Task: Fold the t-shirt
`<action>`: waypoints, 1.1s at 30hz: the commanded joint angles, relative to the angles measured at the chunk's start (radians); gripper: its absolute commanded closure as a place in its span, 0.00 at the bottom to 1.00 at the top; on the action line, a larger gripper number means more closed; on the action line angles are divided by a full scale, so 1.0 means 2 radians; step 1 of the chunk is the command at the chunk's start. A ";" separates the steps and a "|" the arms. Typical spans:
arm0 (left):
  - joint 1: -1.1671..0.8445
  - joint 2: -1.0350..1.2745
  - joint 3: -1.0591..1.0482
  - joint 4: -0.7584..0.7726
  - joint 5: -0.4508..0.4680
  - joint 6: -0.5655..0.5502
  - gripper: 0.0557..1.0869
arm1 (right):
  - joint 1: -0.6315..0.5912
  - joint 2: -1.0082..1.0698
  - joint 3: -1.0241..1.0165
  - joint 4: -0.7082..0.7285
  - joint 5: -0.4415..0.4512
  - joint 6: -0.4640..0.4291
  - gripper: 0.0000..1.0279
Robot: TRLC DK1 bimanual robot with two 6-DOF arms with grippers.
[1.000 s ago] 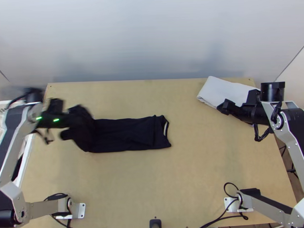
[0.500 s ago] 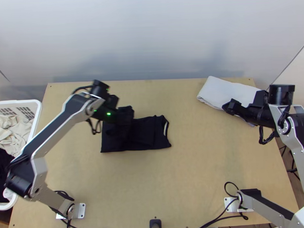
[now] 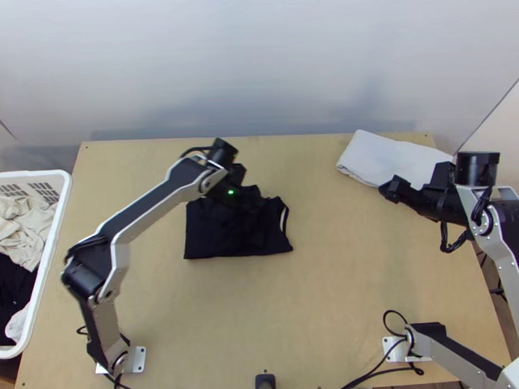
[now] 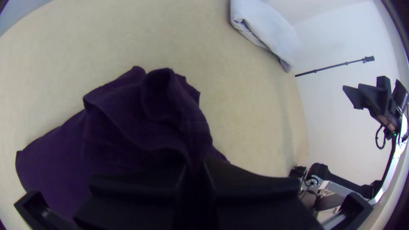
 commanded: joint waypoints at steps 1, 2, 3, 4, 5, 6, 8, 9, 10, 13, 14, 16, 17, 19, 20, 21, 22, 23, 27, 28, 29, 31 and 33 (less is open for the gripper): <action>-0.043 0.072 0.085 0.014 -0.011 -0.011 0.28 | 0.015 -0.008 -0.046 0.015 0.000 0.007 0.04; -0.048 0.081 0.106 0.014 -0.010 -0.004 0.01 | 0.019 -0.008 -0.055 0.020 0.000 0.012 0.04; -0.049 0.089 0.131 0.012 -0.010 -0.007 0.04 | 0.027 -0.008 -0.067 0.027 0.000 0.018 0.04; -0.050 0.092 0.151 0.011 -0.010 -0.008 0.04 | 0.038 -0.007 -0.083 0.041 0.000 0.029 0.04; -0.050 0.089 0.165 0.013 -0.010 -0.009 0.04 | 0.052 -0.006 -0.101 0.060 0.000 0.040 0.04; -0.051 0.084 0.178 0.014 -0.010 -0.012 0.04 | 0.068 0.000 -0.119 0.081 0.000 0.051 0.04; -0.050 0.072 0.204 0.015 -0.010 -0.016 0.04 | 0.100 0.027 -0.146 0.120 0.000 0.062 0.04; -0.048 0.067 0.217 0.015 -0.010 -0.024 0.04 | 0.115 0.047 -0.151 0.135 0.000 0.062 0.04; -0.045 0.061 0.227 0.015 -0.010 -0.027 0.04 | 0.131 0.070 -0.149 0.144 0.000 0.062 0.04; -0.025 0.032 0.229 0.017 -0.011 -0.029 0.04 | 0.160 0.136 -0.127 0.172 0.000 0.048 0.04; -0.016 0.023 0.227 0.006 -0.010 -0.025 0.04 | 0.169 0.158 -0.117 0.184 0.000 0.044 0.04; 0.003 0.003 0.213 -0.012 -0.011 -0.009 0.04 | 0.184 0.191 -0.087 0.188 0.001 0.038 0.04; 0.013 -0.013 0.197 -0.012 -0.011 -0.008 0.04 | 0.192 0.204 -0.071 0.188 0.000 0.038 0.04; 0.032 -0.038 0.168 -0.010 -0.011 -0.006 0.04 | 0.198 0.226 -0.047 0.188 0.000 0.042 0.04; 0.044 -0.051 0.155 -0.009 -0.011 -0.005 0.04 | 0.202 0.242 -0.038 0.188 -0.003 0.044 0.04; 0.052 -0.061 0.142 -0.008 -0.011 -0.004 0.04 | 0.205 0.255 -0.032 0.188 -0.010 0.048 0.04; 0.058 -0.071 0.129 -0.006 -0.012 -0.001 0.04 | 0.207 0.268 -0.028 0.188 -0.018 0.048 0.04; 0.065 -0.081 0.115 -0.003 -0.012 0.001 0.04 | 0.213 0.280 -0.028 0.191 -0.025 0.048 0.04; 0.079 -0.118 0.066 0.015 -0.014 0.006 0.04 | 0.234 0.313 -0.028 0.226 -0.057 0.049 0.04; 0.081 -0.125 0.055 0.018 -0.015 0.006 0.04 | 0.239 0.319 -0.028 0.234 -0.064 0.049 0.04; 0.082 -0.129 0.046 0.022 -0.015 0.006 0.04 | 0.240 0.326 -0.028 0.244 -0.068 0.049 0.04; 0.082 -0.138 0.032 0.026 -0.017 0.008 0.04 | 0.241 0.337 -0.024 0.259 -0.091 0.055 0.04; 0.083 -0.142 0.025 0.029 -0.018 0.008 0.04 | 0.237 0.349 -0.021 0.278 -0.113 0.066 0.04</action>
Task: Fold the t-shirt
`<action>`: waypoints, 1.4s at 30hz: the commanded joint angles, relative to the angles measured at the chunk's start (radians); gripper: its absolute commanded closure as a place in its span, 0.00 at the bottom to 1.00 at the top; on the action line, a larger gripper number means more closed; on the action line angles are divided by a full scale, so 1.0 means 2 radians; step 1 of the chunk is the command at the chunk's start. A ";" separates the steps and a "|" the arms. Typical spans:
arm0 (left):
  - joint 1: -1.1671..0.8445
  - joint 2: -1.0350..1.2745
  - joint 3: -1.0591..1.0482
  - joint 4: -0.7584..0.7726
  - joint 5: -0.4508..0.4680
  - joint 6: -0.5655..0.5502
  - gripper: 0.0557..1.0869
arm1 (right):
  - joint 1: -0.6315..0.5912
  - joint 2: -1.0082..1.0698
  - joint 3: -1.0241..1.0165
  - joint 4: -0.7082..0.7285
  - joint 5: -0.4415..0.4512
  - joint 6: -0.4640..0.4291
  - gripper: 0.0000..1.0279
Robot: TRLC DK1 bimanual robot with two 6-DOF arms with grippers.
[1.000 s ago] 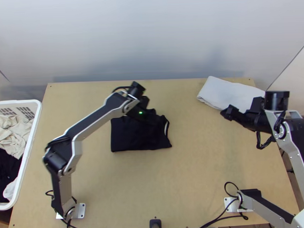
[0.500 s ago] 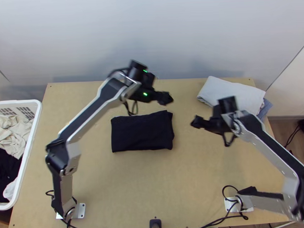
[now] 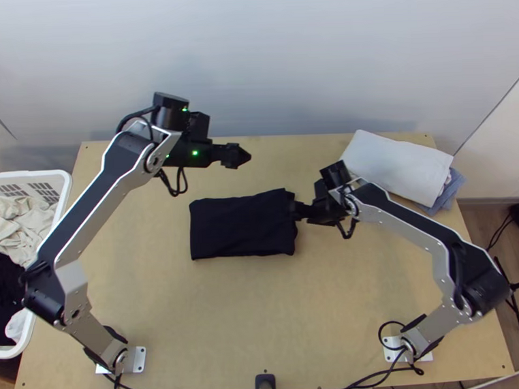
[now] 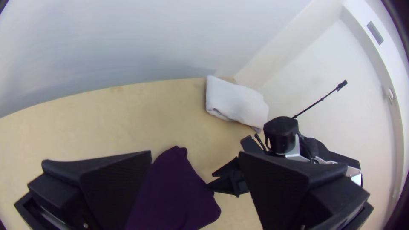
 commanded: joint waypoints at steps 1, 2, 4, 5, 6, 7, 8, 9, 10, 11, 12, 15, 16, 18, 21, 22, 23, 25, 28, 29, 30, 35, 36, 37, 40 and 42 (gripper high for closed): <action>0.015 -0.037 -0.052 0.014 -0.006 0.004 0.04 | 0.010 0.055 0.015 0.055 -0.060 0.017 0.04; 0.015 -0.039 -0.053 0.015 -0.010 0.004 0.04 | 0.007 0.062 0.018 0.059 -0.061 0.017 0.04; 0.015 -0.042 -0.056 0.015 -0.014 0.004 0.04 | -0.001 0.076 0.027 0.064 -0.064 0.018 0.04; 0.017 -0.042 -0.056 0.015 -0.015 0.004 0.04 | -0.001 0.082 0.030 0.064 -0.065 0.018 0.04; 0.018 -0.043 -0.057 0.015 -0.015 0.004 0.04 | -0.002 0.085 0.033 0.064 -0.065 0.018 0.04; 0.019 -0.043 -0.059 0.015 -0.015 0.005 0.04 | -0.001 0.089 0.037 0.064 -0.065 0.018 0.04; 0.022 -0.044 -0.060 0.015 -0.015 0.005 0.04 | -0.001 0.092 0.039 0.064 -0.065 0.018 0.04; 0.025 -0.045 -0.060 0.015 -0.015 0.005 0.04 | 0.002 0.096 0.043 0.064 -0.065 0.021 0.04; 0.027 -0.045 -0.059 0.015 -0.015 0.006 0.04 | 0.003 0.100 0.046 0.064 -0.065 0.024 0.04; 0.028 -0.046 -0.059 0.015 -0.015 0.006 0.04 | 0.006 0.103 0.047 0.064 -0.065 0.027 0.04; 0.031 -0.046 -0.059 0.015 -0.015 0.007 0.04 | 0.009 0.106 0.048 0.064 -0.065 0.027 0.04; 0.037 -0.047 -0.056 0.015 -0.015 0.009 0.04 | 0.021 0.110 0.050 0.064 -0.065 0.027 0.04; 0.039 -0.047 -0.056 0.015 -0.015 0.010 0.04 | 0.025 0.112 0.050 0.064 -0.064 0.028 0.04; 0.044 -0.048 -0.056 0.015 -0.015 0.011 0.04 | 0.034 0.120 0.055 0.064 -0.065 0.034 0.04; 0.051 -0.047 -0.057 0.015 -0.015 0.012 0.04 | 0.061 0.135 0.066 0.064 -0.064 0.041 0.04; 0.051 -0.047 -0.057 0.015 -0.015 0.012 0.04 | 0.072 0.140 0.073 0.064 -0.064 0.042 0.04; 0.052 -0.047 -0.057 0.016 -0.015 0.012 0.04 | 0.081 0.146 0.082 0.064 -0.064 0.043 0.04; 0.053 -0.047 -0.058 0.016 -0.015 0.010 0.04 | 0.095 0.159 0.104 0.062 -0.064 0.046 0.04; 0.055 -0.048 -0.060 0.015 -0.015 0.008 0.04 | 0.108 0.178 0.135 0.057 -0.064 0.049 0.04; 0.058 -0.049 -0.062 0.015 -0.015 0.008 0.04 | 0.110 0.182 0.142 0.056 -0.064 0.049 0.04; 0.060 -0.051 -0.063 0.016 -0.015 0.008 0.04 | 0.110 0.184 0.144 0.054 -0.064 0.051 0.08; 0.076 -0.062 -0.071 0.016 -0.015 0.012 0.04 | 0.088 0.159 0.135 0.041 -0.075 0.051 0.99; 0.080 -0.063 -0.073 0.016 -0.015 0.012 0.04 | 0.081 0.145 0.127 0.042 -0.078 0.049 0.97; 0.082 -0.064 -0.074 0.015 -0.015 0.012 0.04 | 0.075 0.128 0.121 0.041 -0.078 0.047 0.97; 0.089 -0.066 -0.075 0.016 -0.015 0.012 0.04 | 0.045 0.060 0.115 0.036 -0.096 0.051 0.97; 0.093 -0.068 -0.077 0.016 -0.015 0.012 0.04 | 0.019 0.016 0.118 0.027 -0.121 0.058 0.97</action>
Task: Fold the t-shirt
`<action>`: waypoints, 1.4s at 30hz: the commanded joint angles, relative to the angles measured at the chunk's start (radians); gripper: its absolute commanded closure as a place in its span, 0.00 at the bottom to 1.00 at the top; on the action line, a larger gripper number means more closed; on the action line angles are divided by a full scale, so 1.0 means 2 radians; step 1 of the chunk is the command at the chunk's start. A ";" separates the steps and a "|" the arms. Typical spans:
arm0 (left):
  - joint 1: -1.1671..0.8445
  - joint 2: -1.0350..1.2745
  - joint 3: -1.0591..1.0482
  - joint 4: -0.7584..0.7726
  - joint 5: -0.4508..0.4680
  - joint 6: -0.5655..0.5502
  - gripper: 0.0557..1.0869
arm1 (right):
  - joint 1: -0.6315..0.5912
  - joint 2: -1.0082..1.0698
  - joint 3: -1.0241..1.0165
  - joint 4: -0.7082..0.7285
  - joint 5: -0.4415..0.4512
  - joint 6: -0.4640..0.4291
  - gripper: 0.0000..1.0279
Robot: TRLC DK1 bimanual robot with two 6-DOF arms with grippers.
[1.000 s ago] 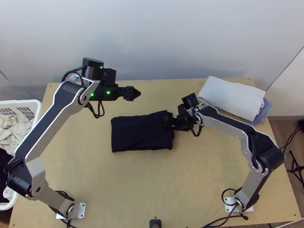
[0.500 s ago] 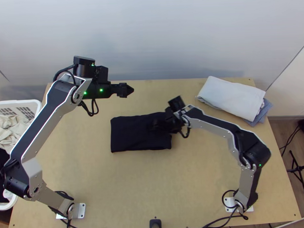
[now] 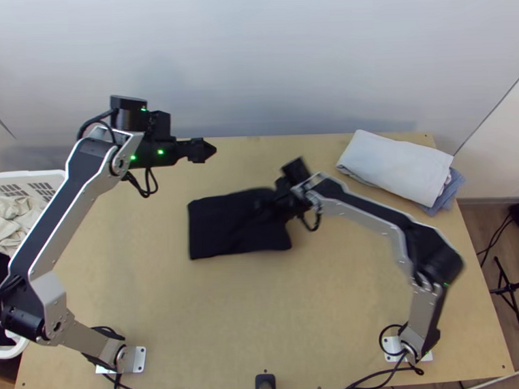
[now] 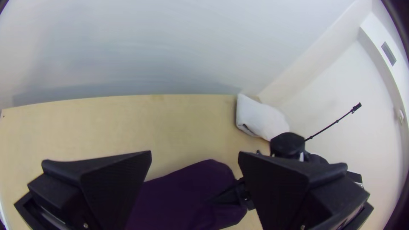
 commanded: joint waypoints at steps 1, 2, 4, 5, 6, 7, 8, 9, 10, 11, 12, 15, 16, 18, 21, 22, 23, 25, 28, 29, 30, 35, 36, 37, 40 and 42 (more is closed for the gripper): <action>0.017 -0.008 -0.009 0.000 0.002 0.003 0.04 | -0.064 -0.117 0.003 -0.026 -0.051 0.010 0.97; 0.019 -0.009 -0.009 0.000 0.002 0.003 0.04 | -0.080 -0.134 0.012 -0.043 -0.070 0.010 0.97; 0.022 -0.011 -0.013 0.000 0.002 0.003 0.04 | -0.110 -0.158 0.033 -0.077 -0.094 0.009 0.97; 0.024 -0.012 -0.015 0.000 0.002 0.003 0.04 | -0.127 -0.167 0.043 -0.097 -0.112 0.005 0.97; 0.026 -0.013 -0.015 0.000 0.001 0.003 0.04 | -0.143 -0.176 0.056 -0.118 -0.127 -0.001 0.97; 0.027 -0.013 -0.016 0.000 0.002 0.003 0.04 | -0.160 -0.181 0.067 -0.139 -0.133 -0.016 0.97; 0.028 -0.013 -0.017 0.000 0.002 0.003 0.04 | -0.177 -0.184 0.081 -0.160 -0.136 -0.033 0.97; 0.030 -0.013 -0.018 0.000 0.002 0.004 0.04 | -0.195 -0.186 0.095 -0.178 -0.137 -0.052 0.97; 0.030 -0.013 -0.019 0.000 0.002 0.005 0.04 | -0.216 -0.186 0.106 -0.188 -0.139 -0.062 0.97; 0.031 -0.013 -0.020 0.000 0.002 0.006 0.04 | -0.235 -0.184 0.113 -0.189 -0.140 -0.073 0.97; 0.031 -0.014 -0.022 0.000 0.002 0.007 0.04 | -0.256 -0.180 0.123 -0.190 -0.147 -0.081 0.97; 0.033 -0.015 -0.025 0.000 0.002 0.009 0.04 | -0.312 -0.147 0.168 -0.215 -0.186 -0.108 0.97; 0.033 -0.016 -0.028 0.001 0.002 0.009 0.04 | -0.328 -0.139 0.178 -0.215 -0.192 -0.116 0.97; 0.033 -0.019 -0.034 0.008 0.002 0.009 0.04 | -0.360 -0.117 0.201 -0.215 -0.203 -0.131 0.97; 0.033 -0.024 -0.044 0.013 0.002 0.009 0.04 | -0.403 -0.078 0.238 -0.215 -0.224 -0.143 0.97; 0.033 -0.024 -0.045 0.013 0.002 0.009 0.04 | -0.413 -0.061 0.251 -0.215 -0.232 -0.143 0.97; 0.034 -0.025 -0.047 0.013 0.002 0.009 0.04 | -0.423 -0.045 0.266 -0.215 -0.241 -0.142 0.97; 0.034 -0.027 -0.049 0.013 0.002 0.009 0.04 | -0.436 -0.010 0.300 -0.220 -0.251 -0.140 0.97; 0.034 -0.027 -0.050 0.014 0.002 0.009 0.04 | -0.443 0.034 0.344 -0.238 -0.263 -0.139 0.97; 0.034 -0.026 -0.051 0.018 0.002 0.009 0.04 | -0.444 0.046 0.353 -0.240 -0.268 -0.138 0.97; 0.034 -0.026 -0.051 0.022 0.002 0.009 0.04 | -0.444 0.055 0.359 -0.241 -0.268 -0.138 0.97; 0.034 -0.026 -0.050 0.033 0.002 0.009 0.04 | -0.445 0.092 0.365 -0.242 -0.268 -0.148 0.97; 0.034 -0.024 -0.050 0.034 0.002 0.009 0.04 | -0.445 0.099 0.365 -0.242 -0.268 -0.150 0.97; 0.034 -0.024 -0.050 0.035 0.002 0.009 0.04 | -0.445 0.104 0.365 -0.242 -0.268 -0.153 0.97; 0.034 -0.023 -0.050 0.036 0.002 0.009 0.04 | -0.449 0.124 0.366 -0.242 -0.268 -0.170 0.97; 0.035 -0.022 -0.051 0.036 0.002 0.009 0.04 | -0.458 0.141 0.369 -0.244 -0.267 -0.177 0.97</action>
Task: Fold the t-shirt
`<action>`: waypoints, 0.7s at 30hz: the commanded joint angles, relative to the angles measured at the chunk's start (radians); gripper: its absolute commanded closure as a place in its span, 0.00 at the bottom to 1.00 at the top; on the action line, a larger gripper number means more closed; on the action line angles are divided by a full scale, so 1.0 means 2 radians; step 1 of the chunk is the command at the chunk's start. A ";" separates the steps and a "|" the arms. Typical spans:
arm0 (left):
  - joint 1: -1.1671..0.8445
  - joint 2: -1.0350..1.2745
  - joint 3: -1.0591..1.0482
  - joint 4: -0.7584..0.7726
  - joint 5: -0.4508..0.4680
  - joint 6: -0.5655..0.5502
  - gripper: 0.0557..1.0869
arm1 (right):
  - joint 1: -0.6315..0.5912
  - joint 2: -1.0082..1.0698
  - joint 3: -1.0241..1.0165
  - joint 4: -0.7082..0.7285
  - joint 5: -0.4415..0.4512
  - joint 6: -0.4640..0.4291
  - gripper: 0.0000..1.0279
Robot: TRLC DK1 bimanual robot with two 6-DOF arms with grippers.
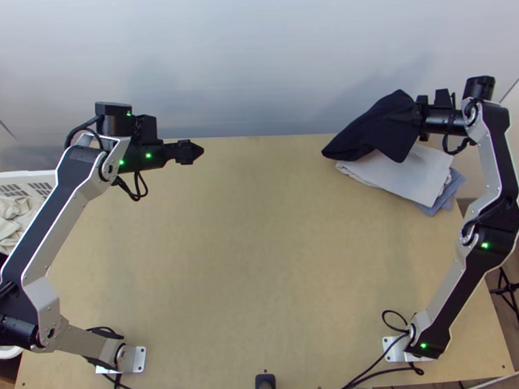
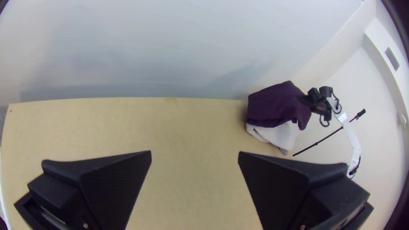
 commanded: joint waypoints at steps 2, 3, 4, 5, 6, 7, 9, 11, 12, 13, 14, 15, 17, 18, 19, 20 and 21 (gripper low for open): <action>0.003 0.002 -0.003 0.006 0.000 0.001 0.04 | -0.029 0.066 0.015 -0.025 -0.002 -0.045 0.97; 0.005 0.001 -0.003 0.006 0.000 0.003 0.04 | -0.035 0.071 0.015 -0.039 -0.002 -0.062 0.97; 0.007 0.001 -0.003 0.006 0.001 0.003 0.04 | -0.041 0.073 0.014 -0.054 0.000 -0.081 0.97; 0.009 0.000 -0.003 0.005 0.002 0.003 0.04 | -0.049 0.076 0.015 -0.066 0.003 -0.094 0.97; 0.012 -0.001 -0.004 0.006 0.002 0.006 0.04 | -0.057 0.077 0.012 -0.078 0.006 -0.099 0.97; 0.014 -0.001 -0.005 0.006 0.002 0.009 0.04 | -0.065 0.078 0.011 -0.090 0.006 -0.107 0.97; 0.018 0.000 -0.006 0.005 0.003 0.010 0.04 | -0.078 0.079 0.010 -0.122 0.015 -0.136 0.97; 0.019 0.002 -0.006 0.006 0.004 0.010 0.04 | -0.088 0.079 0.005 -0.145 0.026 -0.154 0.97; 0.020 0.004 -0.006 0.006 0.005 0.010 0.04 | -0.094 0.079 0.004 -0.151 0.036 -0.161 0.97; 0.019 0.005 -0.005 0.006 0.006 0.010 0.04 | -0.100 0.077 0.001 -0.152 0.045 -0.165 0.97; 0.019 0.007 -0.003 0.006 0.006 0.010 0.04 | -0.108 0.072 -0.004 -0.152 0.056 -0.168 0.96; 0.016 0.008 -0.002 0.006 0.006 0.010 0.04 | -0.116 0.066 -0.010 -0.156 0.065 -0.172 0.87; 0.010 0.009 0.000 0.006 0.007 0.010 0.04 | -0.137 0.046 -0.032 -0.161 0.087 -0.183 0.25; 0.006 0.009 0.000 0.006 0.007 0.010 0.04 | -0.150 0.032 -0.047 -0.161 0.107 -0.186 0.01; 0.006 0.009 0.002 0.007 0.007 0.008 0.04 | -0.164 0.019 -0.058 -0.161 0.122 -0.186 0.03; 0.004 0.009 0.003 0.007 0.007 0.007 0.04 | -0.180 0.003 -0.075 -0.159 0.133 -0.185 0.03; 0.003 0.009 0.003 0.007 0.007 0.006 0.04 | -0.194 -0.014 -0.090 -0.151 0.156 -0.183 0.03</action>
